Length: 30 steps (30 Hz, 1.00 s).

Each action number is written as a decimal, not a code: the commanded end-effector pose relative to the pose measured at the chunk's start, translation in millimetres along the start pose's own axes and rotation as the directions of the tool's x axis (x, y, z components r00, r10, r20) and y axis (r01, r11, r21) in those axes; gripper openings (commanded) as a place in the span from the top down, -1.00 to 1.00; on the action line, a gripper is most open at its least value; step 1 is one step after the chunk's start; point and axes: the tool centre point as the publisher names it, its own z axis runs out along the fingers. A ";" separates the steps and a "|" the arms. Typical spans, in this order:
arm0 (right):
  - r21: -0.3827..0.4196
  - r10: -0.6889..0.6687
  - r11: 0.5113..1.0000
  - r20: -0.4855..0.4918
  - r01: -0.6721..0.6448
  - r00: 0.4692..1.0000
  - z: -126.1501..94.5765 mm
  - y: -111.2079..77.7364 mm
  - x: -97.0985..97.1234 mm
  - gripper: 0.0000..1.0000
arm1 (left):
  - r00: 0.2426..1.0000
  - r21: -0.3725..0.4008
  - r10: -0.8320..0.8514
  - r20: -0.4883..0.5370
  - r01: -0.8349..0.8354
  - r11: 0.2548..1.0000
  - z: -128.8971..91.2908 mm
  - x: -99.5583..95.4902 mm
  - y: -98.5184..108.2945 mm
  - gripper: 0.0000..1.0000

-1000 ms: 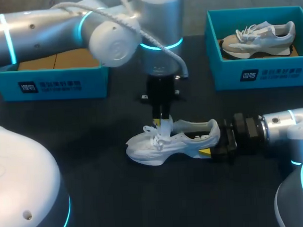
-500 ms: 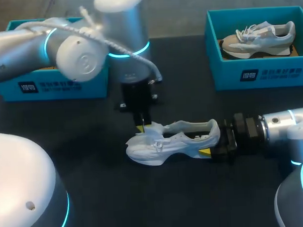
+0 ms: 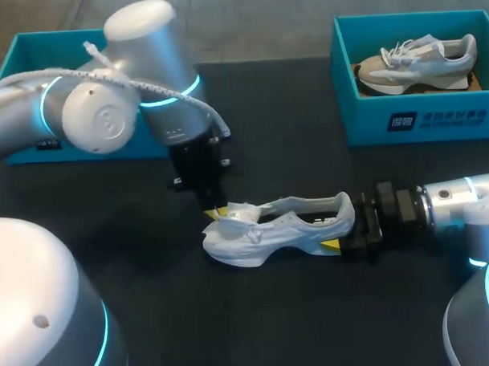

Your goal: Take the shoe out of the shoebox, open the shoe tongue, remove and reinsert the insole, then place the shoe into the shoebox

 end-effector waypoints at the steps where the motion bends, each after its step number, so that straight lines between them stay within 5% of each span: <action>1: 0.003 -0.001 1.000 0.002 0.001 1.000 1.0 -2.5 -0.1 1.00 | 0.999 -0.016 0.012 -0.052 -0.013 1.000 10.4 -9.7 -4.8 1.00; 10: 0.003 -0.001 1.000 0.002 0.001 1.000 1.0 -2.5 -0.1 1.00 | 0.999 -0.023 0.026 -0.027 -0.027 0.999 22.9 -16.2 -7.5 1.00; 15: 0.003 -0.001 1.000 0.002 0.001 1.000 1.0 -2.5 -0.1 1.00 | 0.998 -0.006 0.055 -0.017 -0.055 0.998 14.3 -16.8 -3.4 0.10; 21: 0.003 -0.001 1.000 0.002 0.001 1.000 1.0 -2.5 -0.1 1.00 | 0.991 0.068 0.129 -0.039 -0.126 0.990 -22.8 -8.1 6.2 -0.55; 30: 0.003 -0.001 1.000 0.002 0.001 1.000 1.0 -2.5 -0.1 1.00 | 0.972 0.148 0.229 -0.047 -0.220 0.964 -65.1 13.1 13.5 -0.53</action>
